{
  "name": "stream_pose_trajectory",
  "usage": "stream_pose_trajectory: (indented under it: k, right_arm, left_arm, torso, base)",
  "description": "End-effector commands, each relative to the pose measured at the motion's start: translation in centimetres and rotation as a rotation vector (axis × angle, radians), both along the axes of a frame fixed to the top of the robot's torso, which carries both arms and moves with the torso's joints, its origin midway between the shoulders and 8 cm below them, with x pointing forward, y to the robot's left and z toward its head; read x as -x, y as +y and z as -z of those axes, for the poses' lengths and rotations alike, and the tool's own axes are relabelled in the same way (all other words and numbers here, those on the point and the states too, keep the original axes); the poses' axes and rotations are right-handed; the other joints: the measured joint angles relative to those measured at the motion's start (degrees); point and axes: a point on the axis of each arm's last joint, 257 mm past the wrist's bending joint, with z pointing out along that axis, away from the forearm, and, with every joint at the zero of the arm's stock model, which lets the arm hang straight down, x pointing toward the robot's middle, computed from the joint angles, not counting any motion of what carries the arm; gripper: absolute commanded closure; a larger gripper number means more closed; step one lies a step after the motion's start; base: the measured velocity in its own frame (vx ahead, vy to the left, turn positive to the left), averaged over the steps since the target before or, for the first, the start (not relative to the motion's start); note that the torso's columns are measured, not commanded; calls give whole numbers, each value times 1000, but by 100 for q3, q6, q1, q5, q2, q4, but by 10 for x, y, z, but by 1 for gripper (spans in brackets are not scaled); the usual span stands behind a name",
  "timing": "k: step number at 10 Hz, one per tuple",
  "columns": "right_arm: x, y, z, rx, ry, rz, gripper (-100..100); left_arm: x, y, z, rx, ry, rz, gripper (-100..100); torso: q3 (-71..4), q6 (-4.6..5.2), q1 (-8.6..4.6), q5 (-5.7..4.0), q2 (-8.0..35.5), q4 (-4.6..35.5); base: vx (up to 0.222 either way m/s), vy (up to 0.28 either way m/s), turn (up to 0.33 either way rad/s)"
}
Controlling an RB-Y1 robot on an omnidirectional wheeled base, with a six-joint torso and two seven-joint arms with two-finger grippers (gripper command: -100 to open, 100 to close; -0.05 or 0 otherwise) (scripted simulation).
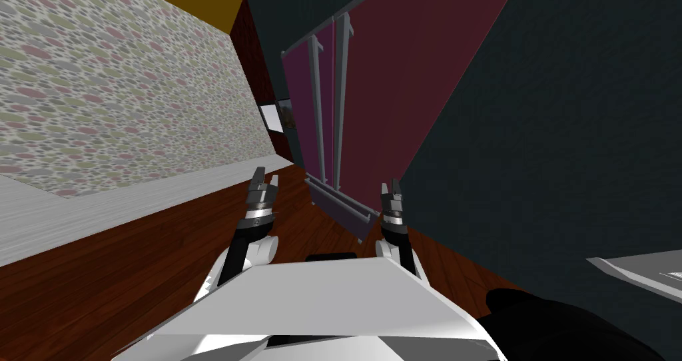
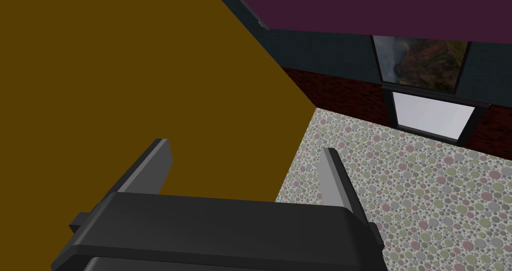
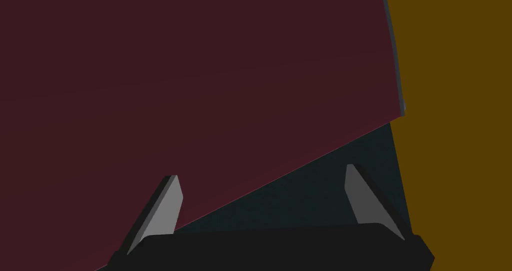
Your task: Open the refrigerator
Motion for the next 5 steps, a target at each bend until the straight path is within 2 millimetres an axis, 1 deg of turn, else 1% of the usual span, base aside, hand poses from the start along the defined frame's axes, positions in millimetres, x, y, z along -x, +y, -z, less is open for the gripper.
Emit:
stream_pose_trajectory:
  k: [1,5]
  right_arm:
    - [0,0,0,0,0,0,0]
    - [0,0,0,0,0,0,0]
  left_arm:
    - [0,0,0,0,0,0,0]
    - [0,0,0,0,0,0,0]
  torso:
    - [-467,0,0,0,232,235]
    - [-3692,0,0,0,1845,1846]
  base:
    - [0,0,0]
    - [0,0,0]
